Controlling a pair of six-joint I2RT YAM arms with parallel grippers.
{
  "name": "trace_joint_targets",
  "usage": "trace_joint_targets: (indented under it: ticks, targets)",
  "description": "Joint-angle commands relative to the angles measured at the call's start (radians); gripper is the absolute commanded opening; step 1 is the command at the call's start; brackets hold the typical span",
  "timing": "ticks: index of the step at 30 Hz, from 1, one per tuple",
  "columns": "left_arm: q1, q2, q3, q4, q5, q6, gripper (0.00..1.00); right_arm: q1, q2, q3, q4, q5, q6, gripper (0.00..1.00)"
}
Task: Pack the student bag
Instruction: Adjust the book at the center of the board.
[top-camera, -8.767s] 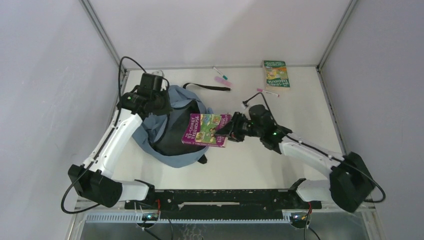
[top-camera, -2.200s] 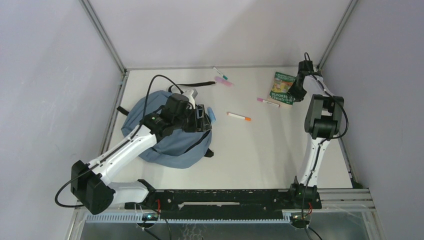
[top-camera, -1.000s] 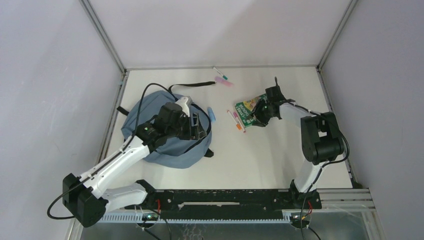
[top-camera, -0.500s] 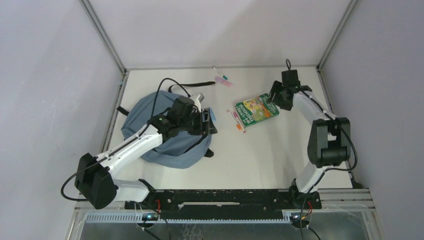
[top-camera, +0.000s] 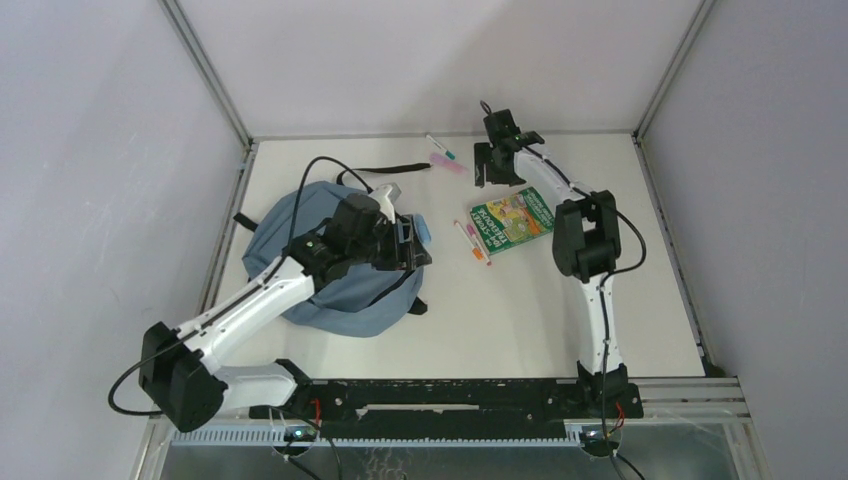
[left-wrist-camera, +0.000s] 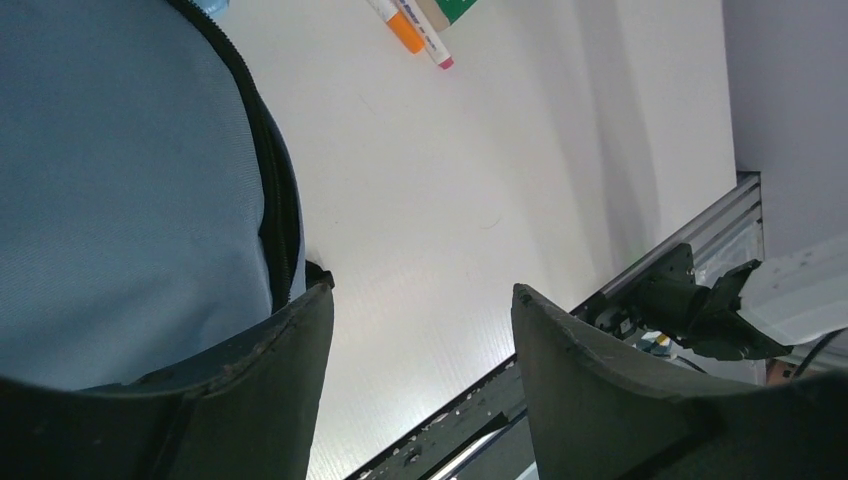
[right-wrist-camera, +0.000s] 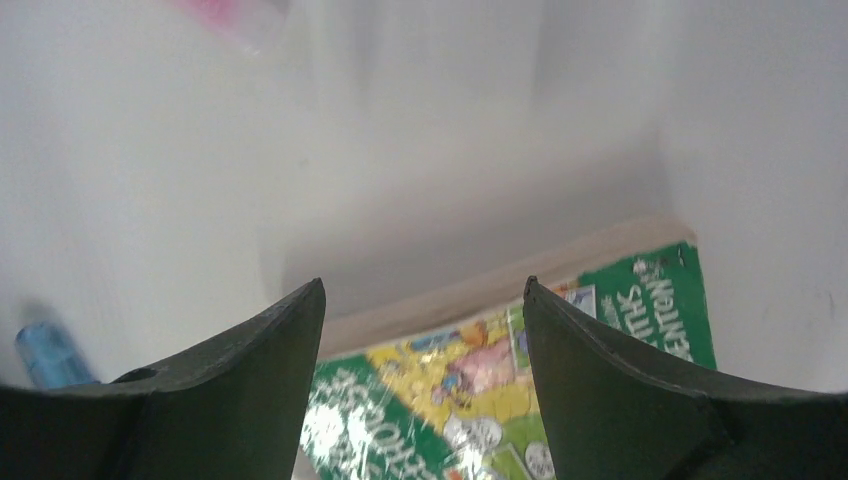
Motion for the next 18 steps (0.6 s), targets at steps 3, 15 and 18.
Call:
trace_joint_targets:
  ticks: [3, 15, 18]
  targets:
    - [-0.004, -0.073, -0.029, -0.028, -0.045, 0.004, 0.7, -0.07, 0.131, 0.131, -0.147, 0.045, 0.045, 0.81]
    - [-0.028, 0.084, 0.059, 0.036, 0.068, 0.022, 0.7, -0.305, -0.32, -0.639, 0.134, 0.037, 0.29, 0.71]
    - [-0.056, 0.182, 0.152, 0.029, 0.078, 0.048, 0.71, -0.321, -0.441, -0.705, 0.146, 0.035, 0.294, 0.72]
